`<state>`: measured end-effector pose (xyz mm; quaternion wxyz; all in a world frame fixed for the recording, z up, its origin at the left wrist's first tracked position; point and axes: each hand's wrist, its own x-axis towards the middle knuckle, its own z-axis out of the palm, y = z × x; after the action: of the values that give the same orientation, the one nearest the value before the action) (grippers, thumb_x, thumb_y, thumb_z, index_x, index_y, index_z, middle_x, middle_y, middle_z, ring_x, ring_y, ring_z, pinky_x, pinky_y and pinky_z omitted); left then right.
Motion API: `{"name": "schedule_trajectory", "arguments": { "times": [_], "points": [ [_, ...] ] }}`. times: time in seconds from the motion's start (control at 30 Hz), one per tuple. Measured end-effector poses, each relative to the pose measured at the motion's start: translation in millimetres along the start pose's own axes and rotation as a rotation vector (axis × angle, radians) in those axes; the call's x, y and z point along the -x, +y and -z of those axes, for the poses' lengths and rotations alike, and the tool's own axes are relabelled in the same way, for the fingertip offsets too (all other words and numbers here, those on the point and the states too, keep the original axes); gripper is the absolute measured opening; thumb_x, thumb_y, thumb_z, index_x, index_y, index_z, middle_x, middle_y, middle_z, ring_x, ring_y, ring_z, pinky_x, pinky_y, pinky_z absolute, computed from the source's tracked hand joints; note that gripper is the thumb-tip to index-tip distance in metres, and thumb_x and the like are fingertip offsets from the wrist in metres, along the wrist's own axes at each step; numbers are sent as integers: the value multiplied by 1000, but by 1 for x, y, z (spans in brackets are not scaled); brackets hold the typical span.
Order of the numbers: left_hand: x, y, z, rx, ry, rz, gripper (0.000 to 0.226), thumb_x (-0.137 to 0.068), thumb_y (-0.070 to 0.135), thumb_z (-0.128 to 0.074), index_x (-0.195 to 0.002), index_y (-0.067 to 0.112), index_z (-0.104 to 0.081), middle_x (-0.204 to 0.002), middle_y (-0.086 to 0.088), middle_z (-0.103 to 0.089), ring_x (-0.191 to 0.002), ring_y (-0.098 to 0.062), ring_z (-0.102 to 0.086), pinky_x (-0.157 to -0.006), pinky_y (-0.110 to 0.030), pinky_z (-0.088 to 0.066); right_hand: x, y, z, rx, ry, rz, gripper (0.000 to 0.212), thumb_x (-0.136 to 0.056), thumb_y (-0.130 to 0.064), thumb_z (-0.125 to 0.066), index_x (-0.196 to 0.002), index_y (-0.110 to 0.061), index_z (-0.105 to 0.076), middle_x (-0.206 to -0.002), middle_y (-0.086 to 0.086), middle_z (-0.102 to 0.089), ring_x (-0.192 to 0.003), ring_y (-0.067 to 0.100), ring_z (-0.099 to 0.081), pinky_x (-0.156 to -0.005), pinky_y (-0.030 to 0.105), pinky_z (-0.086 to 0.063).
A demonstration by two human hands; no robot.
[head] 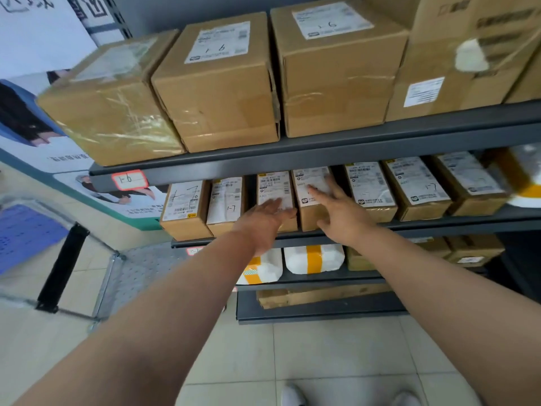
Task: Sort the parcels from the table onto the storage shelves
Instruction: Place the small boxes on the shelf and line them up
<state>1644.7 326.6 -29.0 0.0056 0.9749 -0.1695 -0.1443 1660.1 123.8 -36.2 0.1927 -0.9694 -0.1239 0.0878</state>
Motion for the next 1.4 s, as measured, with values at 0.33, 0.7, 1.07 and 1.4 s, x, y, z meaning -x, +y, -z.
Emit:
{"name": "schedule_trajectory", "arguments": {
  "times": [0.33,0.7,1.07,1.4],
  "points": [
    [5,-22,7,74,-49,69,85,-87,-10,-51,-150,39,-24,-163,1,-11,-143,-27,-31,-105,-39,-40,-14,-36,-11,20,-42,-47,93,-88,-12,-59,-147,-51,1,-158,-10,22,-132,30,-35,-98,39,-47],
    [9,6,13,136,411,69,54,-84,-7,-54,-134,11,-47,-134,-12,-49,-110,-31,-57,-80,-38,-54,19,11,-4,126,115,28,100,-85,-22,-66,-152,-31,7,-161,4,12,-147,26,8,-119,45,-6],
    [-43,135,23,74,319,-127,56,-84,-4,-55,-136,16,-46,-133,-7,-48,-117,-25,-48,-88,-37,-51,53,131,40,190,96,-71,76,-89,-19,-59,-152,-18,-15,-161,7,1,-147,26,10,-118,43,0],
    [-75,201,5,21,50,110,90,-85,-4,-55,-154,27,-6,-162,-11,-4,-149,-29,-7,-117,-46,-25,46,189,57,89,-35,-26,65,-99,-19,-45,-153,-29,-11,-162,0,1,-147,32,2,-119,47,-14]
  ]
}}
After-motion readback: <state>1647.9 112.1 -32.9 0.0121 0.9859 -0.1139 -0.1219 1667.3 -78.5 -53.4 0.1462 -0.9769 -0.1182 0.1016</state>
